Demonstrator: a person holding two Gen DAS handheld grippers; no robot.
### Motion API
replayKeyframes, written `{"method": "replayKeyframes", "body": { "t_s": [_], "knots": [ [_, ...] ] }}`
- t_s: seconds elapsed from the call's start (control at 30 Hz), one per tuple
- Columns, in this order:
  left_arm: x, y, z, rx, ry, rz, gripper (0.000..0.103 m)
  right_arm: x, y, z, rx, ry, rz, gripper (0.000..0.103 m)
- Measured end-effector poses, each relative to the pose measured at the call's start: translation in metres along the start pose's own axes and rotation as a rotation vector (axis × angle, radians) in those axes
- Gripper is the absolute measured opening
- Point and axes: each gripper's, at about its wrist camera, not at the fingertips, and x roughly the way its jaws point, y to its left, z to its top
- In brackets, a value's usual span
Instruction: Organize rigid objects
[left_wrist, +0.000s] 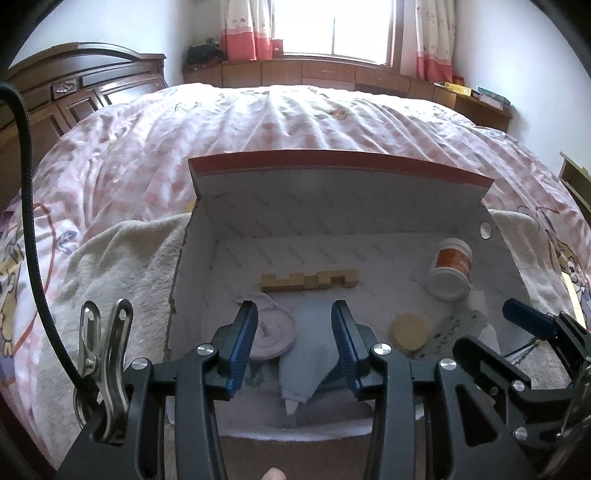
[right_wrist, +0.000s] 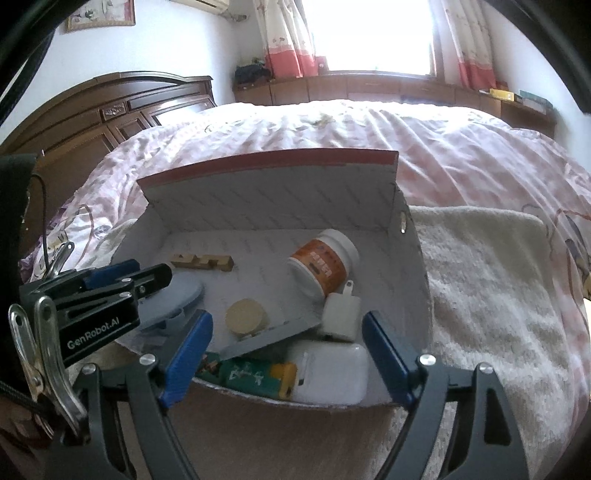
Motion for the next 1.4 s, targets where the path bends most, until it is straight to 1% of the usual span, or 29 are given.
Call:
{"method": "replayKeyframes", "body": {
  "t_s": [0.1, 0.33, 0.53, 0.73, 1.03, 1.17, 1.3, 1.4],
  "knots": [
    [-0.007, -0.002, -0.004, 0.006, 0.004, 0.013, 0.043, -0.006, 0.001, -0.002, 0.005, -0.001, 0.008, 0.086],
    [-0.023, -0.004, -0.02, -0.006, 0.022, 0.006, 0.043, -0.02, 0.004, -0.015, 0.018, 0.006, 0.013, 0.086],
    [-0.037, -0.002, -0.033, -0.021, 0.03, 0.02, 0.043, -0.037, 0.008, -0.024, 0.013, -0.025, -0.007, 0.086],
    [-0.05, -0.004, -0.046, -0.026, 0.034, 0.022, 0.043, -0.045, 0.009, -0.037, 0.04, -0.007, 0.01, 0.086],
    [-0.05, -0.013, -0.066, -0.007, 0.074, 0.023, 0.043, -0.043, 0.007, -0.054, 0.063, 0.026, 0.007, 0.086],
    [-0.047, -0.015, -0.075, -0.007, 0.093, 0.038, 0.043, -0.043, 0.007, -0.061, 0.067, 0.039, 0.003, 0.086],
    [-0.043, -0.014, -0.081, -0.013, 0.114, 0.039, 0.043, -0.04, 0.007, -0.066, 0.076, 0.056, 0.002, 0.086],
    [-0.043, -0.014, -0.082, -0.016, 0.116, 0.036, 0.043, -0.04, 0.006, -0.067, 0.082, 0.064, 0.003, 0.086]
  ]
}}
